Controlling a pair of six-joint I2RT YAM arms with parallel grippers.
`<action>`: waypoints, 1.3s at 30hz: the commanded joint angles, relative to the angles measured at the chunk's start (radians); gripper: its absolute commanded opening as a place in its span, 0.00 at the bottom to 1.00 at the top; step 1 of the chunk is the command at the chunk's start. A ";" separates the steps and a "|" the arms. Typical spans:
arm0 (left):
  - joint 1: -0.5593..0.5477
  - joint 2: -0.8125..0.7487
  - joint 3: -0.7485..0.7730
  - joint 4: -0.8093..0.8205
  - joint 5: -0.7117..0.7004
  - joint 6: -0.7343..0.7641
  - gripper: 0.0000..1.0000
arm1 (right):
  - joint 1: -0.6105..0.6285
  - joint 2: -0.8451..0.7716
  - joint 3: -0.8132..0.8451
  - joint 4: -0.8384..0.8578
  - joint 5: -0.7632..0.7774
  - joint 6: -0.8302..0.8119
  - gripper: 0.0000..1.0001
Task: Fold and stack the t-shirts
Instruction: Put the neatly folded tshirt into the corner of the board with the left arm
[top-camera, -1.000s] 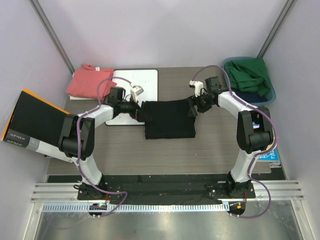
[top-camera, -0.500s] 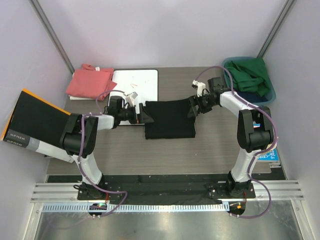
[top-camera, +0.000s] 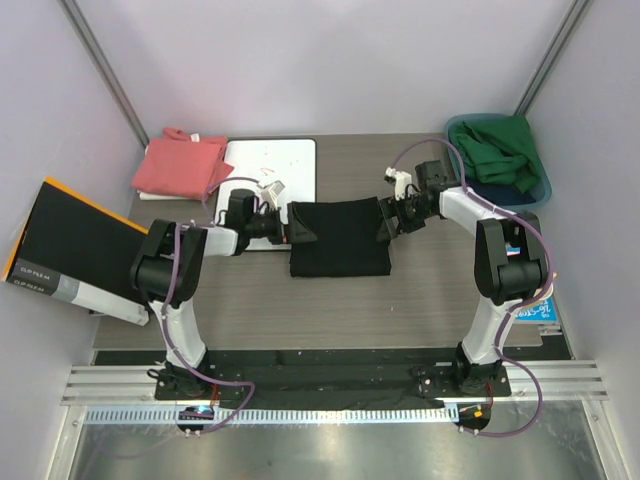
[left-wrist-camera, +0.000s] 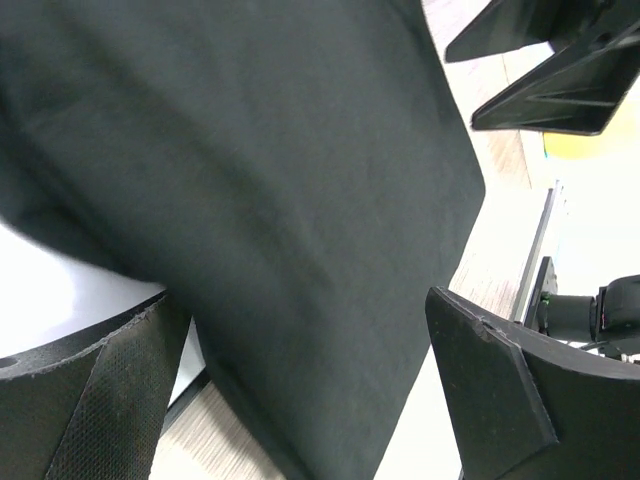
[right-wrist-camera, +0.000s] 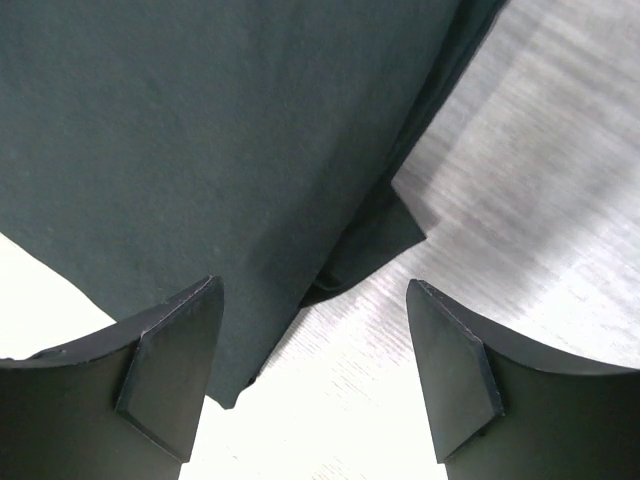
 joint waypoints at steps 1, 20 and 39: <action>-0.037 0.055 0.014 -0.012 -0.039 -0.023 1.00 | 0.003 0.004 -0.017 0.048 0.002 0.015 0.79; -0.066 0.101 0.207 -0.239 -0.128 0.056 0.00 | 0.004 0.015 0.050 0.068 0.026 0.026 0.78; 0.052 0.124 0.799 -0.888 -0.452 0.654 0.00 | -0.002 -0.128 0.073 0.060 0.287 -0.172 0.77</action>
